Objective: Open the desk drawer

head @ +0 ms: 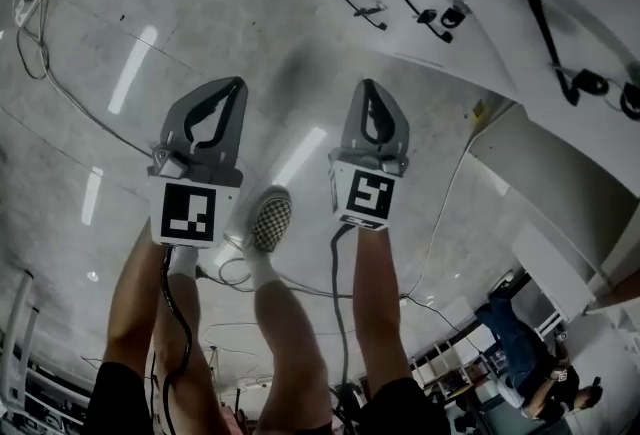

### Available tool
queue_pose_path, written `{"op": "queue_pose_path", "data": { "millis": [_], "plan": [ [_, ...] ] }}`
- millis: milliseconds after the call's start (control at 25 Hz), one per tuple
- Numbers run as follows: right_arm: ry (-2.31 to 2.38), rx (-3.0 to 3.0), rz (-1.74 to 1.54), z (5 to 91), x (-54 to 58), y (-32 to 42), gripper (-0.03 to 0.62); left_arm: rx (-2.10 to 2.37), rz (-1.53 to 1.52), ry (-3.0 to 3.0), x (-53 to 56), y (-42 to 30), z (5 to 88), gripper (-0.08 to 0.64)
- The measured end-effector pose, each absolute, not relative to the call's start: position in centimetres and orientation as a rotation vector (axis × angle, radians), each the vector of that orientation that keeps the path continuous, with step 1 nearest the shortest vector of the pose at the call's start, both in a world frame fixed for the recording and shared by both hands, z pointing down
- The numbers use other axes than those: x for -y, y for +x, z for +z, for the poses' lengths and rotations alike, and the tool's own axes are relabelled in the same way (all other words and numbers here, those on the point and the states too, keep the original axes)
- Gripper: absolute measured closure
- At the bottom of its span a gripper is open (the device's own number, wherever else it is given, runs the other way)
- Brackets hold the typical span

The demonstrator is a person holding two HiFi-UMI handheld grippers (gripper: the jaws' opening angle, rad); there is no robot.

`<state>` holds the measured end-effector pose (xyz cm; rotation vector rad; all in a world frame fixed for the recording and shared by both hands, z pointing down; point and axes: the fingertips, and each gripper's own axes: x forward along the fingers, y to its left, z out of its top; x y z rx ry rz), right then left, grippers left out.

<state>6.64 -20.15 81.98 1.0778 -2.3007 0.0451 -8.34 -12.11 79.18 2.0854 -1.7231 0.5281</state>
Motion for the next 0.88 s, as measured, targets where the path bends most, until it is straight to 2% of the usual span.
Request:
{"op": "queue_pose_path", "data": {
  "millis": [200,280,520,880],
  "plan": [
    [1.022,2.225,-0.074,85.5,22.2,5.9,0.586,1.73,0.534,2.069,12.2,-9.0,83.5,0.549],
    [0.985,2.196,-0.112,86.6,22.6,5.5,0.487,1.734,0.53,2.055,12.1,-9.3,84.6,0.549],
    [0.895,2.088,-0.214,89.6,24.8,4.7,0.377,1.736,0.512,2.013,11.9,-10.2,85.8,0.549],
    [0.759,1.976,-0.277,92.6,27.2,2.9,0.318,1.74,0.499,1.988,12.2,-12.1,85.7,0.549]
  ]
}}
